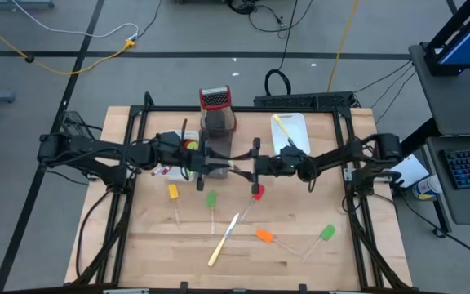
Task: Pick & Place Kitchen Items
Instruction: Put the left yellow knife into the right white bin
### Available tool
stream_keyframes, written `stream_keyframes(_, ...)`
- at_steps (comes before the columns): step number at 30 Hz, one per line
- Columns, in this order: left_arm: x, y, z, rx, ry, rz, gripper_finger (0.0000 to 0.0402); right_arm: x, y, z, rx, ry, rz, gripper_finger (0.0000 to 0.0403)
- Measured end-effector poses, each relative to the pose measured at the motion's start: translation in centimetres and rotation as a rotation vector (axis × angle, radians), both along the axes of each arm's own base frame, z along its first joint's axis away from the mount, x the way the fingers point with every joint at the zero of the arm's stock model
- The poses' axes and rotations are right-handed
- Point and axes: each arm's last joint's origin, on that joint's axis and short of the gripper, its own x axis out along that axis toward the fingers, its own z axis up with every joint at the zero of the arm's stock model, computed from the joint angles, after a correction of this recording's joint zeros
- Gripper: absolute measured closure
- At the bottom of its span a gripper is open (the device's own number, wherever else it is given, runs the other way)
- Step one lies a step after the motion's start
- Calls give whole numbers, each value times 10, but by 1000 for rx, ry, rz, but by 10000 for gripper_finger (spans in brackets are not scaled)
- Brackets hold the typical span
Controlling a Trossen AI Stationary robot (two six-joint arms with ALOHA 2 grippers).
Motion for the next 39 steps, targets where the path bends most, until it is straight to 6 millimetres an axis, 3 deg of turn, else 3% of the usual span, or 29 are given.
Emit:
stream_keyframes(5, 0, 0, 0, -25, 1, 0, 350, 6, -3, -1, -46, -60, -84, 236)
stream_keyframes(15, 0, 0, 1, -25, -5, 3, 350, 5, -4, 5, -48, -140, -85, 236)
stream_keyframes(21, 0, 0, 6, -17, -60, 2, 350, 14, -5, 23, -27, -200, 1, 236)
stream_keyframes(25, 0, 0, 8, -20, -77, 8, 350, 26, -7, 31, -15, -146, 5, 238)
stream_keyframes(29, 0, 1, 7, -21, -70, 32, 350, 29, -9, 30, -15, -107, -42, 260)
stream_keyframes(35, 0, 3, 4, -61, -41, 108, 350, 29, -9, 28, -31, -84, -51, 329)
stream_keyframes(39, 0, 5, 0, -72, 0, 163, 343, 30, -10, 24, -40, -43, -75, 331)
